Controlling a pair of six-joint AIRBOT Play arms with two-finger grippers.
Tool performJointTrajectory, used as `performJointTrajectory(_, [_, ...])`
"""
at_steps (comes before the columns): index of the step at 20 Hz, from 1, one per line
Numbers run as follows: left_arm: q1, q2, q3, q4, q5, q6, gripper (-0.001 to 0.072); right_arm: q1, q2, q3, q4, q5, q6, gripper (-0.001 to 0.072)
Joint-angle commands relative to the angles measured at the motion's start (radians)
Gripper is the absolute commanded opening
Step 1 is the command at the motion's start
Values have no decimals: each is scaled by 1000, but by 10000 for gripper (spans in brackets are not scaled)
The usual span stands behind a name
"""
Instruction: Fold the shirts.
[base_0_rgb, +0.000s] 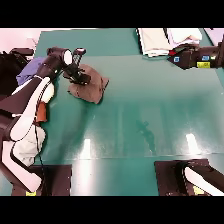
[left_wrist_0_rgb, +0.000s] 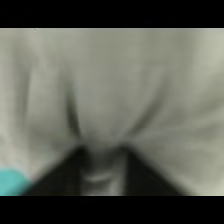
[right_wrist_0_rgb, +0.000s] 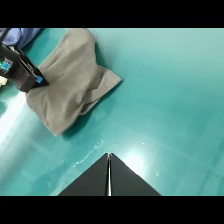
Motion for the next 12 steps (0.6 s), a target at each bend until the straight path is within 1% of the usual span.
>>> performJointTrajectory(1, [3, -20, 56, 4, -27, 1, 25, 0, 2, 2, 1, -2, 1, 15])
performJointTrajectory(3, [3, 6, 152, 10, -58, 7, 24, 0, 20, 3, 0, -10, 1, 15])
performJointTrajectory(5, [3, 94, 250, 17, -31, 7, 24, 0, 43, 36, -1, -16, 1, 14])
performJointTrajectory(8, [3, 332, 277, 17, 45, 6, 24, 0, 53, 158, -4, -20, 1, 14])
performJointTrajectory(10, [3, 478, 277, 16, 31, 7, 23, 0, 52, 233, -10, -22, 1, 14])
performJointTrajectory(12, [-21, 586, 277, 25, 6, 7, 23, -2, 52, 292, -12, -29, 1, 14])
